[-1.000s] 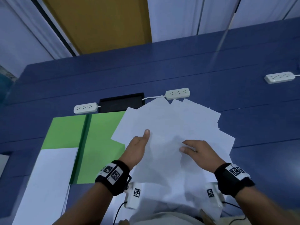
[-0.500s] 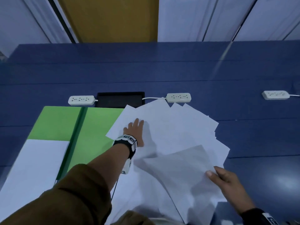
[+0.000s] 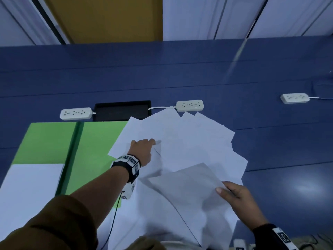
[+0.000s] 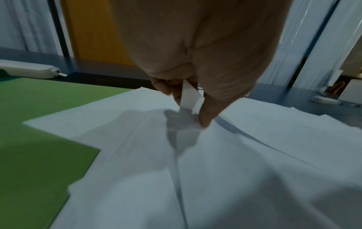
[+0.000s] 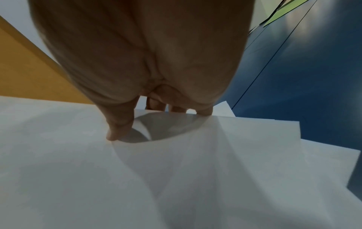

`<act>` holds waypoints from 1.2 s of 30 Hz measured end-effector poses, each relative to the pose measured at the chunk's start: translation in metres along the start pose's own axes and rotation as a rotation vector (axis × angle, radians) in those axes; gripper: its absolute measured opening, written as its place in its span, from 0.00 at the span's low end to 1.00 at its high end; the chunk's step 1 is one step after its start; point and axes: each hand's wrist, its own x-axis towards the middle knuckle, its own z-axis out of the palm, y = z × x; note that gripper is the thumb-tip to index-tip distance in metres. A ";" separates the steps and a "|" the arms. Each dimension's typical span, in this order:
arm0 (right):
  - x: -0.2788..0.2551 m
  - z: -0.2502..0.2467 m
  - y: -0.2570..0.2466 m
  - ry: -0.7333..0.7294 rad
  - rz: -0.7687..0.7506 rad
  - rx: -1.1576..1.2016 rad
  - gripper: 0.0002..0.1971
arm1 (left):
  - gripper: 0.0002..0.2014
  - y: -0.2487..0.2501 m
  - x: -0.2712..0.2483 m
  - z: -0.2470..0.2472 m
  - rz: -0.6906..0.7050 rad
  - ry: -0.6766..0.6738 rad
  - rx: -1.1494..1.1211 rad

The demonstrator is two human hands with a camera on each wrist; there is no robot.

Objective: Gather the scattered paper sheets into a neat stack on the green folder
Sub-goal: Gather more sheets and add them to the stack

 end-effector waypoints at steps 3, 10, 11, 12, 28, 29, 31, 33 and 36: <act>0.008 0.003 -0.007 -0.011 0.018 -0.010 0.09 | 0.18 -0.002 -0.018 0.007 0.000 0.109 -0.166; 0.025 0.007 -0.026 -0.029 -0.005 -0.034 0.07 | 0.02 -0.015 -0.073 0.001 -0.003 0.224 -0.602; 0.028 0.007 -0.025 -0.027 -0.006 -0.047 0.07 | 0.03 -0.017 -0.083 -0.004 -0.008 0.228 -0.681; 0.031 0.007 -0.025 -0.027 -0.011 -0.055 0.07 | 0.05 -0.018 -0.093 -0.012 -0.008 0.225 -0.741; 0.055 0.079 -0.127 -0.436 -0.363 -0.179 0.06 | 0.03 -0.015 -0.200 -0.131 0.247 0.012 -1.323; 0.055 0.079 -0.128 -0.459 -0.336 -0.112 0.05 | 0.04 -0.018 -0.201 -0.129 0.211 0.064 -1.419; 0.055 0.077 -0.126 -0.501 -0.260 0.037 0.06 | 0.05 -0.022 -0.202 -0.121 0.134 0.145 -1.649; 0.055 0.075 -0.120 -0.503 -0.182 0.136 0.11 | 0.06 -0.024 -0.201 -0.112 0.088 0.193 -1.859; 0.054 0.075 -0.106 -0.496 -0.057 0.254 0.11 | 0.05 -0.017 -0.195 -0.097 0.011 0.229 -2.002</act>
